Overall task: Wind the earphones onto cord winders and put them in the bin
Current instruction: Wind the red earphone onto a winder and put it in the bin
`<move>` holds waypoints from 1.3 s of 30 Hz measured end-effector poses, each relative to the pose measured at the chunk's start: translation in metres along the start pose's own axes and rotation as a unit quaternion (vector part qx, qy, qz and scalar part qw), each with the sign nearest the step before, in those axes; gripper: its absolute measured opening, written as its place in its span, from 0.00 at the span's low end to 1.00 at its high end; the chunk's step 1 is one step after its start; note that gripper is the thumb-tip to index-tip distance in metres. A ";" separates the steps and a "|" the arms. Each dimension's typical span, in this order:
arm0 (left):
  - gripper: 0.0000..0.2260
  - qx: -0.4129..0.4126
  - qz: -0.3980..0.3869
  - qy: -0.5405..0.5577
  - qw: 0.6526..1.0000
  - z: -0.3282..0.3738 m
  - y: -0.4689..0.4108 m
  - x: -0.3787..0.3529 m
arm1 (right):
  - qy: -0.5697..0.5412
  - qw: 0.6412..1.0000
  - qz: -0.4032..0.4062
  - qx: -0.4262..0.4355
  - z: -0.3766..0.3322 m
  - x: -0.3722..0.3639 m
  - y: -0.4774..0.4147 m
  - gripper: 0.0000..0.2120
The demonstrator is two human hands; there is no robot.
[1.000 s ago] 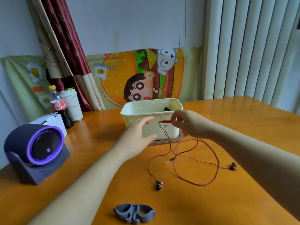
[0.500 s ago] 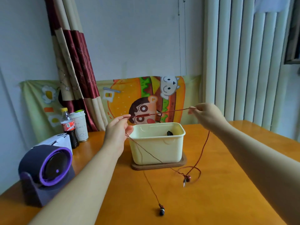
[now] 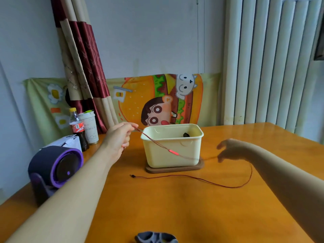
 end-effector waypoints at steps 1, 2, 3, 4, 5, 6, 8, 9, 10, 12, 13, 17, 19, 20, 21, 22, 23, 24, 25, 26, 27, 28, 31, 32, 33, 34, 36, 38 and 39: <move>0.10 -0.005 -0.011 -0.012 1.000 0.002 0.001 -0.005 | -0.007 0.999 -0.029 0.032 -0.012 0.000 0.007 0.26; 0.11 -0.011 -0.026 -0.021 0.999 0.005 0.002 -0.011 | -0.038 0.995 -0.034 0.081 -0.027 0.001 0.013 0.30; 0.11 -0.015 -0.044 -0.026 0.999 0.008 0.004 -0.017 | -0.091 0.986 -0.025 0.134 -0.044 0.003 0.021 0.32; 0.11 -0.020 -0.064 -0.032 0.997 0.011 0.005 -0.024 | -0.150 0.971 -0.009 0.188 -0.061 0.005 0.028 0.34; 0.11 -0.024 -0.083 -0.040 0.995 0.014 0.007 -0.031 | -0.199 0.952 -0.001 0.232 -0.079 0.006 0.037 0.35; 0.11 -0.029 -0.099 -0.048 0.994 0.016 0.009 -0.038 | -0.237 0.936 0.004 0.262 -0.095 0.004 0.043 0.36; 0.11 -0.039 -0.118 -0.057 0.991 0.019 0.014 -0.047 | -0.295 0.913 -0.005 0.283 -0.118 -0.005 0.049 0.37; 0.11 -0.044 -0.124 -0.060 0.989 0.019 0.016 -0.049 | -0.330 0.901 -0.016 0.281 -0.124 -0.010 0.049 0.35; 0.11 -0.049 -0.130 -0.062 0.988 0.020 0.018 -0.049 | -0.370 0.886 -0.034 0.276 -0.126 -0.014 0.049 0.31; 0.10 -0.055 -0.135 -0.070 0.987 0.018 0.020 -0.045 | -0.451 0.848 -0.076 0.269 -0.125 -0.018 0.051 0.17; 0.10 -0.057 -0.135 -0.078 0.986 0.016 0.020 -0.041 | -0.454 0.847 -0.065 0.268 -0.121 -0.017 0.051 0.11; 0.09 -0.038 -0.114 -0.097 0.988 0.001 0.022 -0.023 | -0.302 0.912 0.096 0.261 -0.103 0.000 0.052 0.12; 0.10 -0.021 -0.094 -0.094 0.991 -0.009 0.023 -0.013 | -0.248 0.923 0.152 0.250 -0.091 0.005 0.051 0.12; 0.10 -0.010 -0.088 -0.092 0.992 -0.015 0.024 -0.008 | -0.237 0.928 0.164 0.237 -0.085 0.006 0.051 0.12; 0.09 0.001 -0.084 -0.092 0.992 -0.021 0.027 -0.002 | -0.228 0.932 0.169 0.224 -0.080 0.005 0.051 0.13; 0.09 0.010 -0.086 -0.098 0.991 -0.026 0.029 0.002 | -0.220 0.937 0.169 0.213 -0.075 0.003 0.051 0.13; 0.09 0.020 -0.091 -0.111 0.990 -0.032 0.033 0.005 | -0.213 0.942 0.163 0.202 -0.072 0.000 0.051 0.13; 0.09 0.029 -0.097 -0.129 0.986 -0.037 0.036 0.007 | -0.208 0.946 0.158 0.192 -0.069 -0.003 0.050 0.13; 0.10 0.039 -0.099 -0.149 0.983 -0.041 0.041 0.009 | -0.212 0.948 0.150 0.182 -0.067 -0.007 0.050 0.12; 0.11 0.043 -0.103 -0.166 0.980 -0.045 0.047 0.011 | -0.220 0.949 0.140 0.177 -0.065 -0.012 0.051 0.12; 0.13 0.045 -0.113 -0.173 0.977 -0.046 0.050 0.009 | -0.227 0.950 0.126 0.176 -0.063 -0.012 0.053 0.11; 0.14 0.049 -0.128 -0.182 0.974 -0.050 0.060 0.008 | -0.229 0.951 0.103 0.181 -0.063 -0.019 0.057 0.11; 0.16 0.031 -0.226 -0.285 0.931 -0.061 0.089 -0.008 | -0.232 0.950 0.027 0.208 -0.068 -0.033 0.070 0.10; 0.15 0.028 -0.265 -0.336 0.903 -0.068 0.102 -0.011 | -0.224 0.950 0.003 0.219 -0.071 -0.040 0.075 0.10; 0.12 0.021 -0.304 -0.379 0.874 -0.072 0.111 -0.016 | -0.208 0.951 -0.014 0.228 -0.073 -0.044 0.078 0.09; 0.08 0.026 -0.336 -0.406 0.850 -0.076 0.118 -0.018 | -0.188 0.953 -0.028 0.237 -0.074 -0.047 0.080 0.09; 0.08 0.043 -0.371 -0.453 0.809 -0.081 0.130 -0.018 | -0.161 0.955 -0.052 0.243 -0.076 -0.054 0.082 0.08; 0.21 0.046 -0.383 -0.514 0.766 -0.083 0.134 -0.014 | -0.165 0.953 -0.069 0.243 -0.075 -0.055 0.083 0.08; 0.24 0.033 -0.390 -0.543 0.743 -0.084 0.136 -0.013 | -0.168 0.953 -0.070 0.242 -0.074 -0.053 0.083 0.08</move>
Point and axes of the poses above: each hand's wrist, its own y-axis away from the middle knuckle, its own x-axis out of the back of the hand, z = x × y, the point moved 3 cm from there along -y, towards the middle knuckle, and after that the axes turned 3 degrees about x, right-handed, at the moved point
